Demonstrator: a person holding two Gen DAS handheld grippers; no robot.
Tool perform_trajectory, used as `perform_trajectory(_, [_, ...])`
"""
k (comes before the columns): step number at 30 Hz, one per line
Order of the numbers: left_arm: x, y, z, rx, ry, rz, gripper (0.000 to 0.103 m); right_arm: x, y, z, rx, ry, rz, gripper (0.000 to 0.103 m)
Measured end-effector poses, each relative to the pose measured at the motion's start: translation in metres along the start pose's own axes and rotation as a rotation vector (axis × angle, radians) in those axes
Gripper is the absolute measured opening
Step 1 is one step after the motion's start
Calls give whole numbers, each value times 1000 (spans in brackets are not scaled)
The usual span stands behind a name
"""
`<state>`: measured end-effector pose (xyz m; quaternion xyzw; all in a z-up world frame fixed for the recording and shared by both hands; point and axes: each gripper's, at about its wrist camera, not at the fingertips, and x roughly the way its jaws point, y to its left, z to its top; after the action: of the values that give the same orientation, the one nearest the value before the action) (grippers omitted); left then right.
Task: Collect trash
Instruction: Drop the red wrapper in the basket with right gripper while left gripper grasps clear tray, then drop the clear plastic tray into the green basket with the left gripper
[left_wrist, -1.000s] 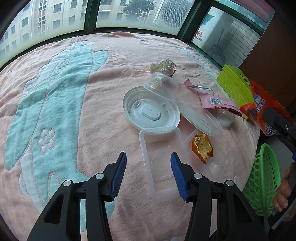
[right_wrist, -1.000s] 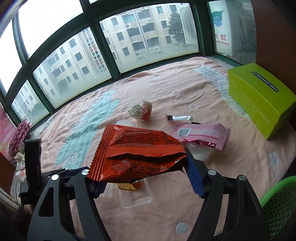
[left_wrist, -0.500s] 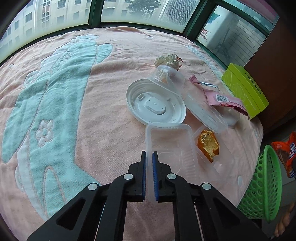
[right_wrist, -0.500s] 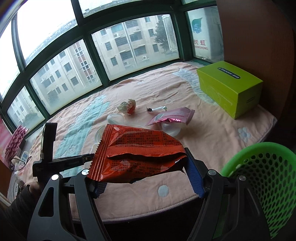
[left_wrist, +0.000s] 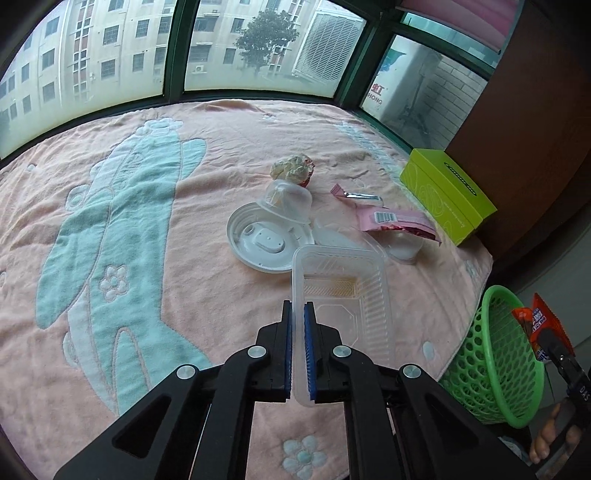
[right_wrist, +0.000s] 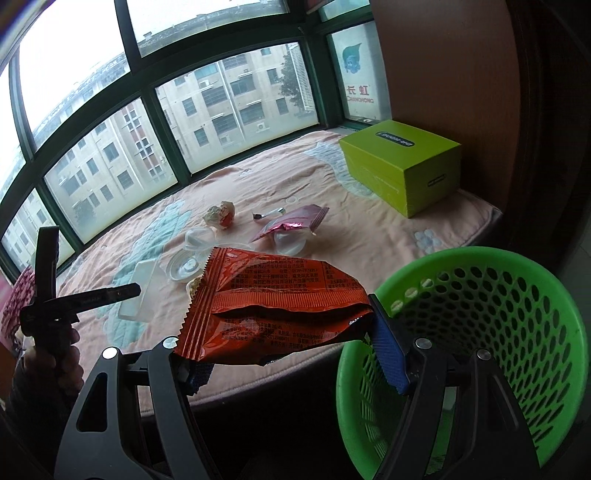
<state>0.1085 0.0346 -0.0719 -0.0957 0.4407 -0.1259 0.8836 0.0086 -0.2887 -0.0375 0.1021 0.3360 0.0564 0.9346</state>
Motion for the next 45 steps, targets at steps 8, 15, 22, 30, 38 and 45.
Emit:
perform_trajectory(8, [-15, -58, 4, 93, -22, -90, 6, -29, -31, -11, 50, -37, -75, 72])
perform_trajectory(15, [-10, -118, 4, 187, -7, -169, 6, -48, -68, -24, 121, -49, -147, 73])
perform_trajectory(22, [-4, -171, 1, 268, 12, -233, 6, -61, -98, -34, 166, -55, -209, 77])
perform_trajectory(30, [6, -216, -8, 345, 44, -276, 6, -76, -122, -42, 224, -75, -239, 87])
perform_trajectory(38, [25, -250, -27, 417, 107, -298, 6, -95, -132, -44, 255, -114, -247, 89])
perform_trajectory(45, [36, -276, -44, 468, 147, -313, 6, -105, -138, -44, 276, -142, -242, 89])
